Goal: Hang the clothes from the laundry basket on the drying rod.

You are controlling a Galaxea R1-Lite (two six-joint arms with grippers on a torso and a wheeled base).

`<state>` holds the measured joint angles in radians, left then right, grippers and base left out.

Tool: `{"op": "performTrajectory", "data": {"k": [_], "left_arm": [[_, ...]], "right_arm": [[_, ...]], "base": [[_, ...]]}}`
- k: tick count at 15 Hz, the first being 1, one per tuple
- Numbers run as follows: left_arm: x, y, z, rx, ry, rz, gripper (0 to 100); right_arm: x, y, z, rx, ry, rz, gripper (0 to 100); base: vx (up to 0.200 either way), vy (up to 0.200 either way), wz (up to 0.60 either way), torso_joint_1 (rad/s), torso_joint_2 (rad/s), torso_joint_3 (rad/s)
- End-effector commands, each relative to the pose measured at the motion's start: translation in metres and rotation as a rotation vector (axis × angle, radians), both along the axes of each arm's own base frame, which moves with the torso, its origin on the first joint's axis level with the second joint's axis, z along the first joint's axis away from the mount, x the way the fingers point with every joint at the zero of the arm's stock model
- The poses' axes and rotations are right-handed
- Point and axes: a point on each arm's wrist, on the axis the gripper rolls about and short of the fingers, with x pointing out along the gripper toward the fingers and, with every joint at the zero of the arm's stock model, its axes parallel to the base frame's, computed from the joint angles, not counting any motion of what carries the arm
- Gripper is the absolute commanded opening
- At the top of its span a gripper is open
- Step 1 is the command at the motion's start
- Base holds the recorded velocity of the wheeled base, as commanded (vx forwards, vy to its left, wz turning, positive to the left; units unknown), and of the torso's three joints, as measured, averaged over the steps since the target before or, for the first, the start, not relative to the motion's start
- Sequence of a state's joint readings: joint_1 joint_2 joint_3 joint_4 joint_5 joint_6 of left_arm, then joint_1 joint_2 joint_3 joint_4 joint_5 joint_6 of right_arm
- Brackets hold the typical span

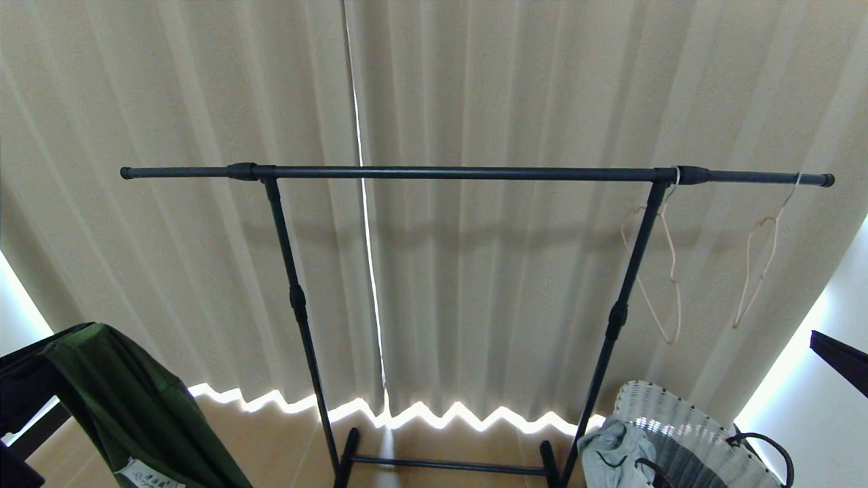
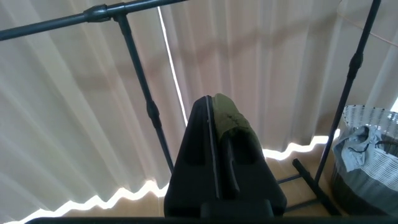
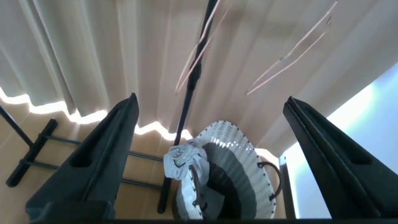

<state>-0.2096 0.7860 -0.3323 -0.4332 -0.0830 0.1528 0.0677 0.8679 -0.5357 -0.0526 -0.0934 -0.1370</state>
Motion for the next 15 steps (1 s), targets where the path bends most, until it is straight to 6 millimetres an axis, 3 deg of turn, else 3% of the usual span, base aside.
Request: {"op": "performTrajectory", "data": {"k": [1,3,15], "left_arm": [[0.0002,0.0000,-0.0004,0.001,0.002,0.000,0],[0.0002,0.0000,-0.0004,0.000,0.003,0.000,0],[0.0001,0.0000,-0.0028,0.002,0.012,0.000,0]], "right_arm": [[0.0001,0.0001,0.0000,0.000,0.000,0.001,100],[0.0001,0.0000,0.0000,-0.001,0.000,0.000,100],[-0.0006,-0.0001,0.0003,-0.001,-0.003,0.000,100]], "base": [[0.000,0.000,0.00,0.000,0.00,0.000],[0.000,0.000,0.00,0.000,0.00,0.000],[0.000,-0.200,0.00,0.004,0.00,0.001]]}}
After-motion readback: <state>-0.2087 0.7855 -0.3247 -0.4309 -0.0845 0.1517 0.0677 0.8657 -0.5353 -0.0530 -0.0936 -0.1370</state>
